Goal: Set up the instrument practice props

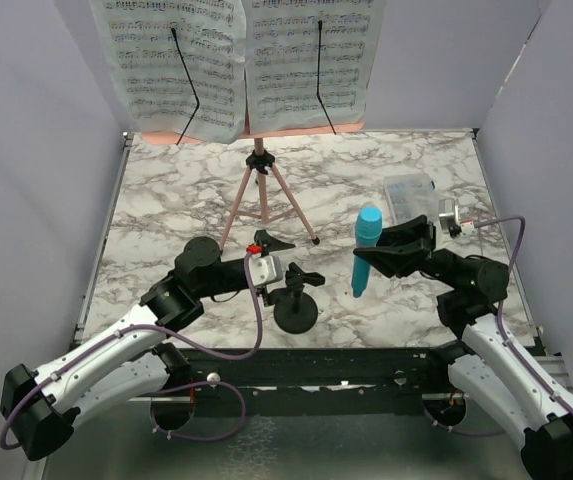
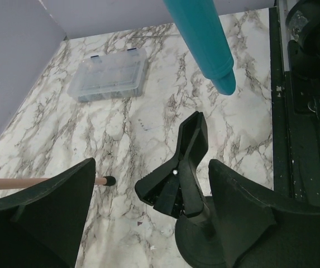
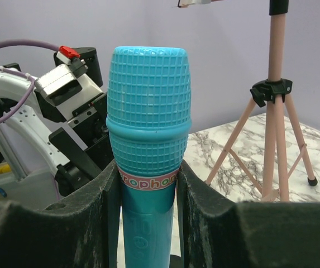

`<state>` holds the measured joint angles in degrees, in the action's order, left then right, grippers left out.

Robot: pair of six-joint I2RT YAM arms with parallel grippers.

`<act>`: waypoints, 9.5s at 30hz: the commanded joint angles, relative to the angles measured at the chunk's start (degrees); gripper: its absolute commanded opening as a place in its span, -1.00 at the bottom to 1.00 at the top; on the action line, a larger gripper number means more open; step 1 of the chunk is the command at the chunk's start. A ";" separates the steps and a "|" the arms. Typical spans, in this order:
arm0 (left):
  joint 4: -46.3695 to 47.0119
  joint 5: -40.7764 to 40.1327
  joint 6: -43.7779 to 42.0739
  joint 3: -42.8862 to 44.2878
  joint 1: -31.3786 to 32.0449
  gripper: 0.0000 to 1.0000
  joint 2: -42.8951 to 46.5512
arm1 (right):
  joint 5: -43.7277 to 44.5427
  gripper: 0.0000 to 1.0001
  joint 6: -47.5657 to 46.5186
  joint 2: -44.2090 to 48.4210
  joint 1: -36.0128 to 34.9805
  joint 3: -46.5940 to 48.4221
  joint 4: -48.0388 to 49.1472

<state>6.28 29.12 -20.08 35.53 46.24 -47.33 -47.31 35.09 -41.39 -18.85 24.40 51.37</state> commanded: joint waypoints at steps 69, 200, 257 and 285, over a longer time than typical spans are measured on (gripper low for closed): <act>-4.26 4.80 -0.62 -1.87 0.26 -1.00 0.06 | 22.92 -0.99 -20.07 -9.29 -25.05 -7.62 19.05; 0.26 -35.30 34.23 -4.71 -0.75 0.98 10.92 | 51.68 1.00 -19.09 19.54 -34.97 -9.68 -40.37; 53.23 -45.38 28.17 -33.34 -45.71 0.98 -16.23 | 70.29 1.00 -20.29 -18.36 20.43 -15.45 -2.06; 78.55 -36.76 26.67 -25.98 -45.71 0.98 -47.42 | 52.77 1.00 -34.23 -46.90 19.99 -10.89 20.06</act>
<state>83.90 -3.01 4.56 8.32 0.82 -95.18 7.70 2.15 -88.12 1.19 12.40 74.83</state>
